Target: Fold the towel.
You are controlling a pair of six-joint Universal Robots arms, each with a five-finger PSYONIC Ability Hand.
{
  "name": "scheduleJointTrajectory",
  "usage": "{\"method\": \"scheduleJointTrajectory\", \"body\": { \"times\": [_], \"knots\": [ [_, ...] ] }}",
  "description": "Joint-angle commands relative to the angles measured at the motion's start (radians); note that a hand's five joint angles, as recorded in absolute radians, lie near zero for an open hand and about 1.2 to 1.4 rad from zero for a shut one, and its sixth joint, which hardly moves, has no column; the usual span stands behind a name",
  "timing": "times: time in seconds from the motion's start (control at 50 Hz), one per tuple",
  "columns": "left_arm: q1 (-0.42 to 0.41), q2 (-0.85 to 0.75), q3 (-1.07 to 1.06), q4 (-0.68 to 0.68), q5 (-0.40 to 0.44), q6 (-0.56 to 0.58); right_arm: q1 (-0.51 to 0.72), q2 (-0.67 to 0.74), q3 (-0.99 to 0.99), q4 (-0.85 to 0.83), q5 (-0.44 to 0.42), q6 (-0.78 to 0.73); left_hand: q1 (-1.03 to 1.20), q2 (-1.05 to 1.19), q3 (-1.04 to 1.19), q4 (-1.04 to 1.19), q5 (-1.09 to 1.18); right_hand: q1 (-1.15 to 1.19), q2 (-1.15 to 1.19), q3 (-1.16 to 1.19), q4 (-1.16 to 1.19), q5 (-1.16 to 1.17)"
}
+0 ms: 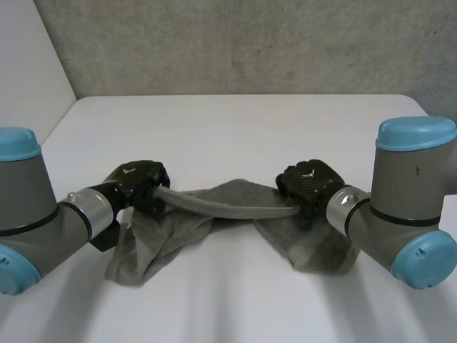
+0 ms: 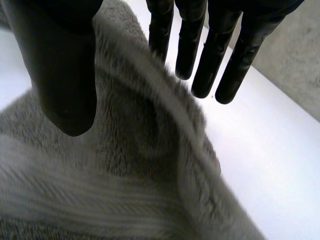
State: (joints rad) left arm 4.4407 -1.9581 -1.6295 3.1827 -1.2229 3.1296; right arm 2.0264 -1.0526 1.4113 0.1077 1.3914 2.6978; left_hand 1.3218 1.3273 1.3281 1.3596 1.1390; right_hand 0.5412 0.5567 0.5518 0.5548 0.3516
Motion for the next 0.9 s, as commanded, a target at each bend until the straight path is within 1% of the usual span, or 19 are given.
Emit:
{"method": "scheduleJointTrajectory", "body": {
  "times": [0.02, 0.16, 0.18, 0.2, 0.22, 0.24, 0.28, 0.3, 0.34, 0.38, 0.52, 0.6, 0.62, 0.66, 0.68, 0.72, 0.78, 0.82, 0.9],
  "knots": [
    [0.000, 0.002, -0.013, 0.029, -0.001, -0.003, -0.034, 0.017, 0.008, -0.014, 0.015, -0.001, 0.063, 0.058, 0.057, 0.025, 0.071, -0.048, -0.064, -0.059, -0.062, -0.033],
    [0.006, -0.002, -0.023, 0.037, 0.002, 0.003, -0.078, 0.026, 0.032, -0.111, 0.014, -0.003, 0.063, 0.058, 0.057, 0.025, 0.071, 0.001, -0.014, -0.009, -0.012, 0.017],
    [0.008, -0.002, -0.026, 0.037, 0.002, 0.003, -0.083, 0.037, 0.032, -0.120, 0.014, -0.004, 0.063, 0.058, 0.057, 0.025, 0.071, 0.103, 0.088, 0.093, 0.090, 0.119],
    [0.008, -0.002, -0.026, 0.037, 0.002, 0.003, -0.083, 0.037, 0.032, -0.120, 0.014, -0.004, 0.063, 0.058, 0.057, 0.025, 0.071, 0.104, 0.089, 0.094, 0.091, 0.120],
    [0.009, -0.002, -0.030, 0.037, 0.003, 0.004, -0.084, 0.043, 0.031, -0.125, 0.012, -0.006, 0.063, 0.058, 0.057, 0.025, 0.071, 0.264, 0.249, 0.254, 0.251, 0.279],
    [0.009, -0.002, -0.030, 0.037, 0.003, 0.004, -0.084, 0.043, 0.031, -0.125, 0.012, -0.006, 0.063, 0.058, 0.057, 0.025, 0.071, 0.266, 0.250, 0.255, 0.252, 0.281],
    [0.012, -0.001, -0.036, 0.036, 0.005, 0.004, -0.090, 0.046, 0.029, -0.122, 0.009, -0.007, 0.063, 0.058, 0.057, 0.025, 0.071, 0.547, 0.531, 0.536, 0.533, 0.562],
    [0.012, -0.001, -0.036, 0.036, 0.005, 0.004, -0.090, 0.046, 0.029, -0.121, 0.009, -0.007, 0.063, 0.058, 0.057, 0.025, 0.071, 0.548, 0.532, 0.537, 0.534, 0.563],
    [0.014, 0.011, -0.041, 0.034, 0.008, 0.004, -0.097, 0.028, 0.029, -0.117, 0.006, -0.007, 0.066, 0.061, 0.060, 0.028, 0.074, 0.770, 0.754, 0.759, 0.756, 0.785],
    [0.015, 0.016, -0.044, 0.034, 0.010, 0.006, -0.097, 0.011, 0.029, -0.115, 0.006, -0.007, 0.066, 0.061, 0.060, 0.028, 0.074, 0.854, 0.839, 0.844, 0.841, 0.869],
    [0.005, 0.082, -0.030, 0.022, 0.006, 0.004, -0.095, -0.106, 0.035, -0.080, 0.001, -0.013, 0.074, 0.069, 0.068, 0.037, 0.083, 0.855, 0.840, 0.844, 0.841, 0.870],
    [0.017, 0.203, -0.023, -0.004, 0.006, 0.007, -0.109, -0.197, -0.009, 0.093, -0.040, -0.030, 0.074, 0.069, 0.068, 0.037, 0.083, 0.855, 0.840, 0.844, 0.841, 0.870],
    [0.017, 0.203, -0.023, -0.004, 0.006, 0.007, -0.109, -0.198, -0.009, 0.093, -0.040, -0.030, 0.074, 0.069, 0.068, 0.037, 0.083, 0.855, 0.840, 0.844, 0.841, 0.870],
    [0.034, 0.289, -0.006, -0.036, 0.008, 0.009, -0.146, -0.272, -0.072, 0.249, -0.084, -0.070, 0.074, 0.069, 0.068, 0.037, 0.083, 0.855, 0.840, 0.844, 0.841, 0.870],
    [0.034, 0.289, -0.006, -0.036, 0.008, 0.009, -0.146, -0.273, -0.072, 0.250, -0.084, -0.070, 0.074, 0.069, 0.068, 0.037, 0.083, 0.855, 0.840, 0.844, 0.841, 0.870],
    [0.071, 0.350, 0.028, -0.096, 0.008, 0.009, -0.195, -0.329, -0.132, 0.389, -0.130, -0.125, 0.074, 0.069, 0.068, 0.037, 0.083, 0.855, 0.840, 0.844, 0.841, 0.870],
    [0.094, 0.369, 0.049, -0.135, 0.010, 0.010, -0.215, -0.345, -0.169, 0.441, -0.150, -0.158, 0.074, 0.069, 0.068, 0.037, 0.083, 0.855, 0.840, 0.844, 0.841, 0.870],
    [0.123, 0.377, 0.098, -0.212, 0.011, 0.013, -0.242, -0.356, -0.233, 0.519, -0.163, -0.225, 0.074, 0.069, 0.068, 0.037, 0.083, 0.855, 0.840, 0.844, 0.841, 0.870],
    [0.124, 0.357, 0.129, -0.265, 0.011, 0.021, -0.253, -0.339, -0.270, 0.566, -0.153, -0.294, 0.074, 0.069, 0.068, 0.037, 0.083, 0.855, 0.840, 0.844, 0.841, 0.870]
  ]
}}
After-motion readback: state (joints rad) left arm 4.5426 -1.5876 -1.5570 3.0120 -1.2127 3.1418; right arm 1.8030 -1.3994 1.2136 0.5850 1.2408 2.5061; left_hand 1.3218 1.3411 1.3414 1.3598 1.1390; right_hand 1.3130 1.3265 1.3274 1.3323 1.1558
